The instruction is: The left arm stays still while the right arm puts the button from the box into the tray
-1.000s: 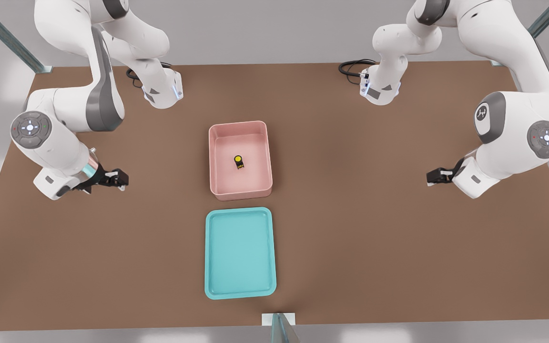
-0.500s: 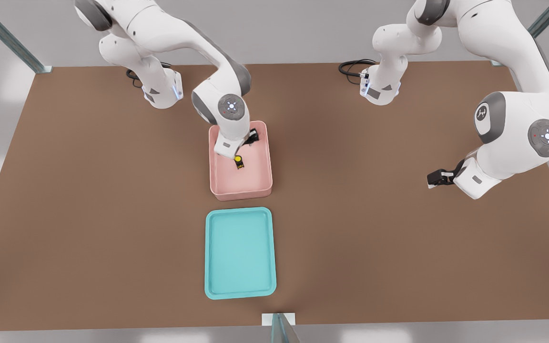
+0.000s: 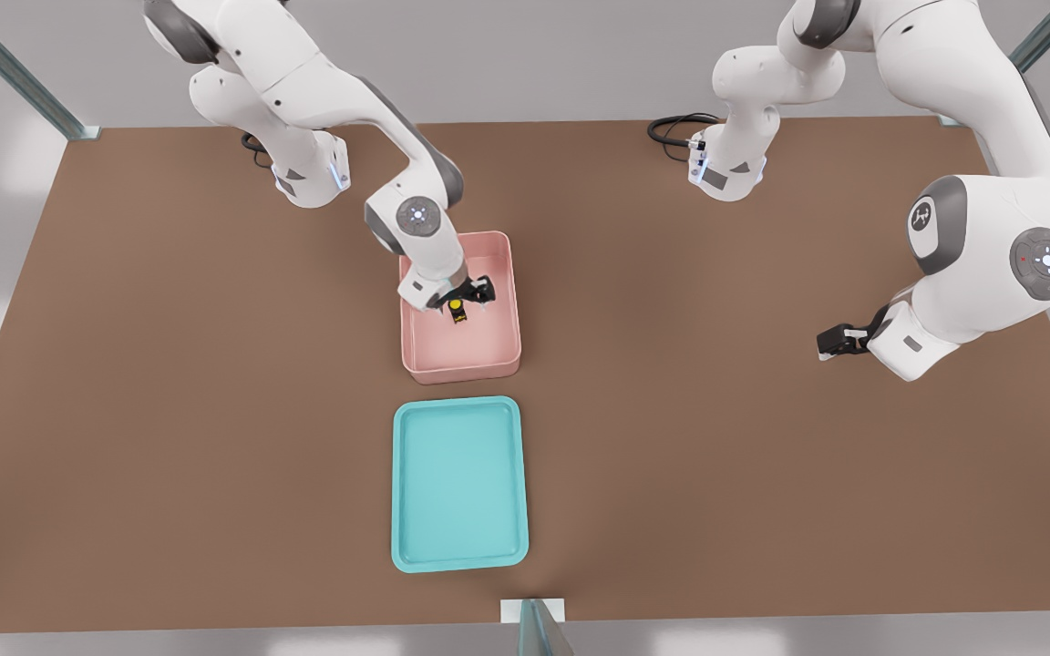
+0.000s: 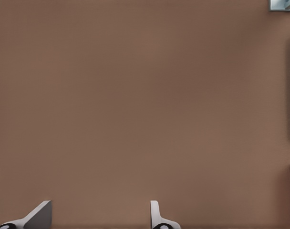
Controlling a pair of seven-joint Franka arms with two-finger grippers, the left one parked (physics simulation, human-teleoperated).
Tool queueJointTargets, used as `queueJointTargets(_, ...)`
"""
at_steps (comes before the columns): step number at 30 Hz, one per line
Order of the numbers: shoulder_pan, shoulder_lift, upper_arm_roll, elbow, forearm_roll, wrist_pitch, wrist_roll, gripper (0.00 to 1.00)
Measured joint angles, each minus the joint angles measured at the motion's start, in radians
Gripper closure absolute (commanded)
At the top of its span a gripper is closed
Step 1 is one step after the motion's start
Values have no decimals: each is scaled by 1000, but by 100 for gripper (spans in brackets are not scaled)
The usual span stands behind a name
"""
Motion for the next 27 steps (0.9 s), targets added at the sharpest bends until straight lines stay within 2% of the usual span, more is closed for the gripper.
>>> queueJointTargets(7, 8, 10, 16, -60, -1, 124, 70, 0)
queueJointTargets(17, 10, -3, -38, -148, -3, 194, 98, 0)
queueJointTargets(27, 28, 54, -33, -164, -3, 290, 107, 0)
